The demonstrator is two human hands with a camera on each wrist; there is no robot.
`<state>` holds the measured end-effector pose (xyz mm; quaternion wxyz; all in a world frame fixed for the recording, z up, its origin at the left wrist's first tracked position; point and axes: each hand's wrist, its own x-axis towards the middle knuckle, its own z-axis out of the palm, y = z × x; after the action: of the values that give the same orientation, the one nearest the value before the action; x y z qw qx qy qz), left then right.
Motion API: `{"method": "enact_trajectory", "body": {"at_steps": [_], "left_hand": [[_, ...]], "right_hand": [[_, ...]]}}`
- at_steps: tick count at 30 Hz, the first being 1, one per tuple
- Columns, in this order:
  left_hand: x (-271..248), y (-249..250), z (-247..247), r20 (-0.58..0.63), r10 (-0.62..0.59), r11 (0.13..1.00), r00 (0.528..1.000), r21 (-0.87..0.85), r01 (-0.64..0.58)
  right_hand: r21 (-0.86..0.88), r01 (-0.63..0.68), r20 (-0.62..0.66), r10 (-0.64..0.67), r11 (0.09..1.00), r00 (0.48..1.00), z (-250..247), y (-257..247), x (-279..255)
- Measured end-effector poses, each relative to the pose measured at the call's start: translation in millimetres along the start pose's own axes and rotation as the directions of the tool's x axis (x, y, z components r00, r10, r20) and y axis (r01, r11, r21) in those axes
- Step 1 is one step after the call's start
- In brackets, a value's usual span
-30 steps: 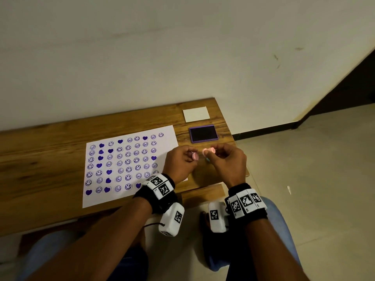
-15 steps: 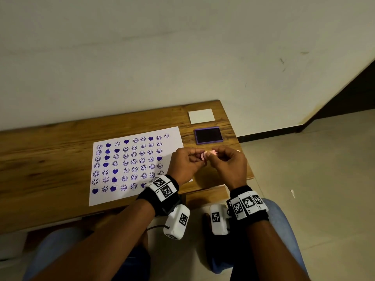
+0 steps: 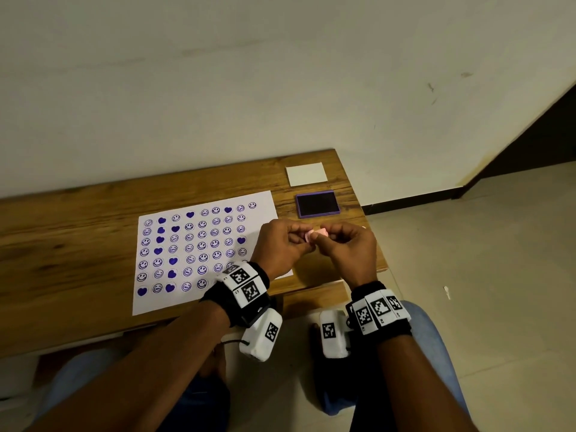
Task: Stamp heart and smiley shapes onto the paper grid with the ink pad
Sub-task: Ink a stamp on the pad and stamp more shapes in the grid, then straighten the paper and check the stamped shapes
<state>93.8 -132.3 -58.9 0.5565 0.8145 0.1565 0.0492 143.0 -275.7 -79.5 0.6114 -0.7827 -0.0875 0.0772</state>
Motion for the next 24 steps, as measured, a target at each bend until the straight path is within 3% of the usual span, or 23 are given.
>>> {"method": "enact_trajectory", "body": {"at_steps": [4, 7, 10, 15, 24], "left_hand": [[-5, -10, 3, -0.001, -0.016, 0.999, 1.0, 0.029, 0.016], [-8, -20, 8, -0.003, 0.019, 0.984, 1.0, 0.178, -0.018], [-8, -26, 13, -0.004, -0.007, 0.982, 1.0, 0.189, 0.008], [-3, -28, 19, -0.04, 0.006, 0.983, 0.999, 0.183, 0.001], [10, -34, 25, -0.042, 0.042, 0.861, 0.998, 0.508, -0.015]], "right_hand": [[-0.133, 0.03, 0.036, -0.025, 0.991, 0.999, 7, 6, -1], [-0.293, 0.13, 0.105, -0.103, 0.947, 0.989, 10, 5, -4], [-0.377, 0.131, 0.043, -0.124, 0.917, 0.991, 4, 2, -1], [-0.351, 0.056, -0.131, -0.108, 0.935, 0.985, -19, 5, 9], [-0.397, 0.082, -0.113, -0.137, 0.914, 0.984, -15, 8, 9]]}}
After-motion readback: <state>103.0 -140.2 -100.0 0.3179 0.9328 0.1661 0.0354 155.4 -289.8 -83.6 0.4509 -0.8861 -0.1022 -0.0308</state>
